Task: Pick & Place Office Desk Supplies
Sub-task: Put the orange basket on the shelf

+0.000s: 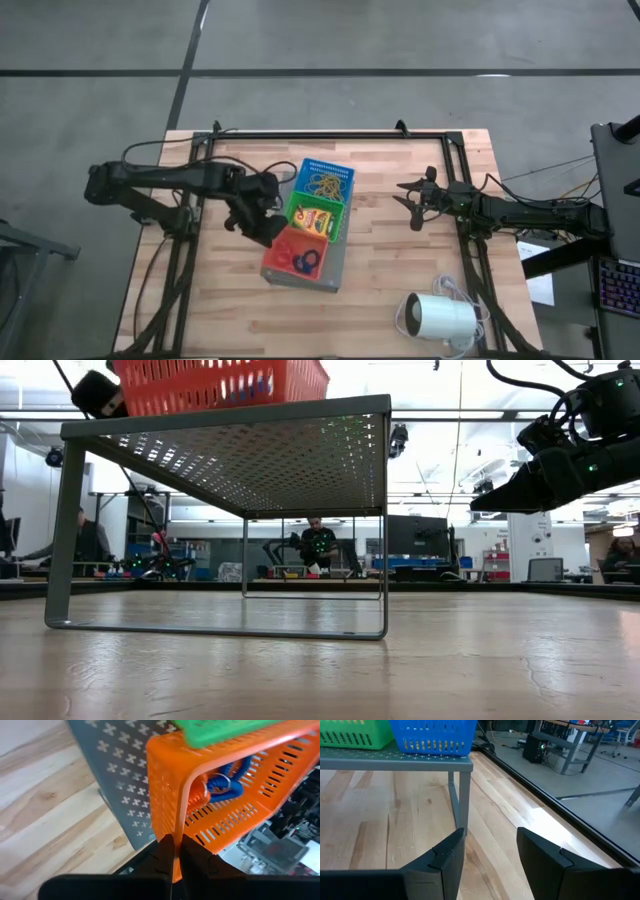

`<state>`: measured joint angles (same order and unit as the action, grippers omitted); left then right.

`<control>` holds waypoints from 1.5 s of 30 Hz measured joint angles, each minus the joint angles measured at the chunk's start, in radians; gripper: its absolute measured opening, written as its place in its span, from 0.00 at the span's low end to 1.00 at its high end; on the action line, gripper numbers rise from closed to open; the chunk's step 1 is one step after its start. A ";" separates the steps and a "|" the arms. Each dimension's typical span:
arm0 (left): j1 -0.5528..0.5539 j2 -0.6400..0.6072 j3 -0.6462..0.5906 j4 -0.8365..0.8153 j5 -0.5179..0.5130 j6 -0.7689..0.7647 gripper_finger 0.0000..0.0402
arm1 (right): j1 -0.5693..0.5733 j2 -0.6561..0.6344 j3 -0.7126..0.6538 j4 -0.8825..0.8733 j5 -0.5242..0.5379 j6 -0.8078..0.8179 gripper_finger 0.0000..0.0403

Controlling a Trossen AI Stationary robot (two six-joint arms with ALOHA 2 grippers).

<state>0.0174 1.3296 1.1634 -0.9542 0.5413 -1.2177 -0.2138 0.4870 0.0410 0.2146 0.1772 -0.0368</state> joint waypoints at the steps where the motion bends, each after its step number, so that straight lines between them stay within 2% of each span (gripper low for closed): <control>1: 0.014 0.000 -0.012 0.005 0.012 0.002 0.06 | 0.000 0.000 0.000 0.000 0.000 0.000 0.44; 10: 0.104 -0.001 -0.111 0.100 0.116 0.007 0.06 | 0.000 0.000 0.000 0.000 0.000 0.000 0.44; 32: 0.112 -0.002 -0.054 0.112 0.106 -0.039 0.06 | 0.000 0.000 0.000 0.000 0.000 0.000 0.44; 45: 0.072 -0.002 -0.056 0.036 0.087 -0.042 0.06 | 0.000 0.000 0.000 0.000 0.000 0.000 0.44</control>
<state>0.0899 1.3273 1.1077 -0.9181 0.6281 -1.2602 -0.2140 0.4868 0.0410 0.2146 0.1770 -0.0368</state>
